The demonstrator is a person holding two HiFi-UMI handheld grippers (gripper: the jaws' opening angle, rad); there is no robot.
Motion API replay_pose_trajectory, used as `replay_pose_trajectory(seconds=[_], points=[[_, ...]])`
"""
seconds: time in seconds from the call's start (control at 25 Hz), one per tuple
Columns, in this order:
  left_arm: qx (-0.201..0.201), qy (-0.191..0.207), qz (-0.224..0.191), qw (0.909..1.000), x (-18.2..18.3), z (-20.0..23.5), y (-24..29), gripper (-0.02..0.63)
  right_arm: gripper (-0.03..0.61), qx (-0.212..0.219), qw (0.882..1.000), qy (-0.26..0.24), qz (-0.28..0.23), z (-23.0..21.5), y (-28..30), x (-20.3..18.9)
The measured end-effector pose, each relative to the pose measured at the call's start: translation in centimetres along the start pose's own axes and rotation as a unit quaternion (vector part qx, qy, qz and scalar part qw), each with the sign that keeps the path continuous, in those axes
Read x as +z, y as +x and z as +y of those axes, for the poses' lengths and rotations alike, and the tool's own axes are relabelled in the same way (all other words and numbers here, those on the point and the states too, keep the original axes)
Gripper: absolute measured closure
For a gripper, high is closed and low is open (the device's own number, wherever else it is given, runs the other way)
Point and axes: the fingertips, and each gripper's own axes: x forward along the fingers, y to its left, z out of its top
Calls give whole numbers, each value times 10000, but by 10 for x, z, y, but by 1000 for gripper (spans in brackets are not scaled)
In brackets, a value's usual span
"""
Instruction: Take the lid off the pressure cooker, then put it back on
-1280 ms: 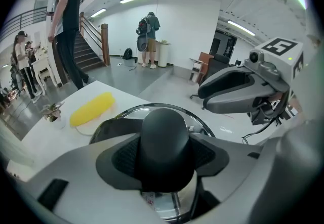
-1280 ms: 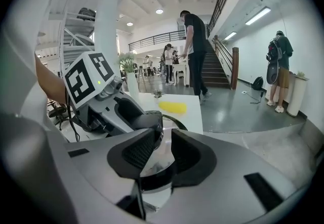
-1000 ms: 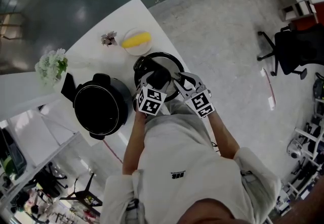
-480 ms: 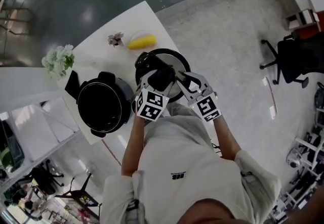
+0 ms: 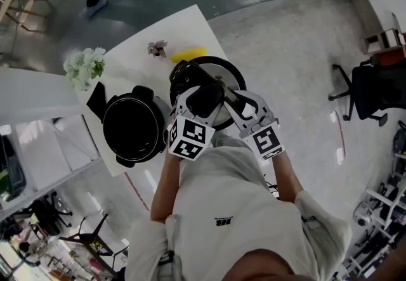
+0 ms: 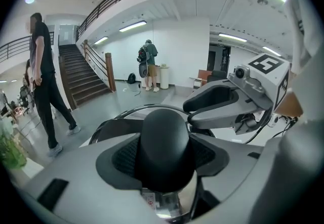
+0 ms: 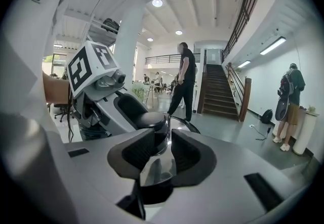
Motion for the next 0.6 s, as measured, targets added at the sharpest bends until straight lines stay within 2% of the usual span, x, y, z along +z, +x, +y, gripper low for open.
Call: replay_pose_trajectory(seconds=[0.12, 0.28, 0.6], points=[[71, -11, -78, 9999, 11, 5, -14, 325, 471, 76, 9998, -128, -132, 4, -1, 18], [113, -78, -165, 9998, 18, 10, -33, 325, 471, 236, 9969, -541, -516, 9, 2, 40], [321, -221, -197, 9990, 16, 32, -70, 325, 471, 587, 9935, -740, -639, 34, 18, 66]])
